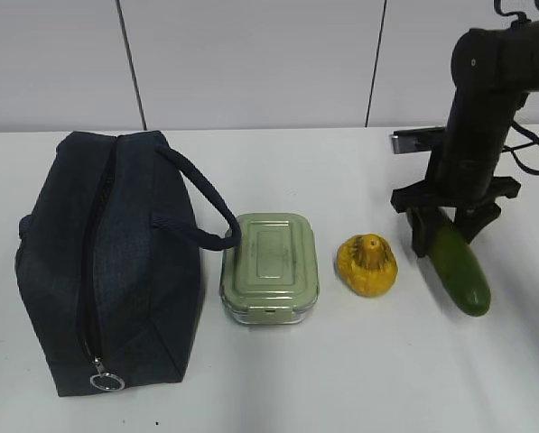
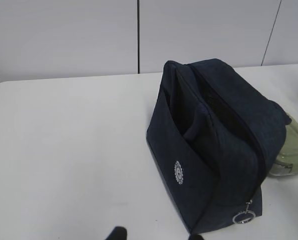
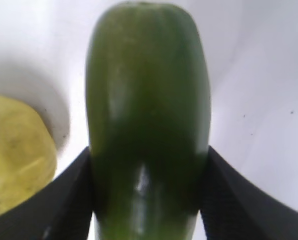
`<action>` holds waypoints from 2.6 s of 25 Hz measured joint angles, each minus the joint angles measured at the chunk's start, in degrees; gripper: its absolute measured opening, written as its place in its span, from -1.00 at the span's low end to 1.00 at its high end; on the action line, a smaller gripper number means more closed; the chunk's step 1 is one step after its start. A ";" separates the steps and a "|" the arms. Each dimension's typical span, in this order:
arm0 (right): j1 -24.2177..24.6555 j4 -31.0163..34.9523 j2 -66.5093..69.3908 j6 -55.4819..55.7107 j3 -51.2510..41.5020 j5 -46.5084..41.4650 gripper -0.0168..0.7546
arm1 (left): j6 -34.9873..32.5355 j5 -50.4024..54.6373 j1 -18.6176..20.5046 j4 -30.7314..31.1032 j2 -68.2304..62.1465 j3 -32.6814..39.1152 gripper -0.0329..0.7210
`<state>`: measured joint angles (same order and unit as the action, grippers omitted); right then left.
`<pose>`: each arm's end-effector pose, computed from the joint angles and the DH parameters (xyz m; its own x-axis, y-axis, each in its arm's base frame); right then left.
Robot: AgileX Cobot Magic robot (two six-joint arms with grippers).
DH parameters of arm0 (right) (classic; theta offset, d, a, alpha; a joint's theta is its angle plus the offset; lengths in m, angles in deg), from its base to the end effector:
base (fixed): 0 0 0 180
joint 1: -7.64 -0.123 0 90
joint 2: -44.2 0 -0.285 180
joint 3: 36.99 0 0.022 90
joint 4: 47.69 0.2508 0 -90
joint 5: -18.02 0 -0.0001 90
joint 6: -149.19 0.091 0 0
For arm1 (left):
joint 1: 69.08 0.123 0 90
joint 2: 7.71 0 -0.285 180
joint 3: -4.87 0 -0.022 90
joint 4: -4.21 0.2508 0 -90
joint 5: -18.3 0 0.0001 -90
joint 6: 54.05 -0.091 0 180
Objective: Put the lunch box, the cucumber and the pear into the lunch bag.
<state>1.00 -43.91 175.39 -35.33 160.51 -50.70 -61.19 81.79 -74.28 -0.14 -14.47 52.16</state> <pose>0.4189 0.0544 0.1661 -0.9848 -0.1698 0.0379 -0.1672 0.9839 0.0636 -0.0129 -0.0050 0.2796 -0.4439 0.1311 -0.8864 0.1914 0.9803 0.0492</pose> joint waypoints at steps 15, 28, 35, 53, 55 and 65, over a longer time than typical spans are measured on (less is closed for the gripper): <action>0.00 -0.14 -7.66 -0.08 4.76 -1.06 0.15 | 0.00 0.00 0.00 0.00 0.00 0.00 -0.28; -0.10 13.55 -18.40 -3.74 4.76 -2.20 0.15 | 0.00 -13.53 0.00 -21.86 -18.59 -0.78 -0.28; -2.89 22.67 -18.52 -6.86 4.76 -2.20 0.15 | -8.53 -19.53 0.00 -34.34 -39.72 -0.78 -0.27; -15.25 32.10 -17.67 -9.83 4.76 2.09 0.15 | -20.17 -29.07 0.00 -42.32 -64.98 -0.78 -0.43; -15.94 36.03 -16.34 -12.26 4.76 2.53 0.15 | -21.62 -29.61 0.00 -42.64 -65.88 -0.78 -0.62; -20.33 61.45 -9.64 -27.94 4.76 10.15 0.15 | -33.09 -26.13 0.00 -55.93 -67.15 -0.84 -0.94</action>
<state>-19.32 17.54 165.75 -63.27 165.27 -40.55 -94.28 55.66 -74.28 -56.07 -81.62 51.32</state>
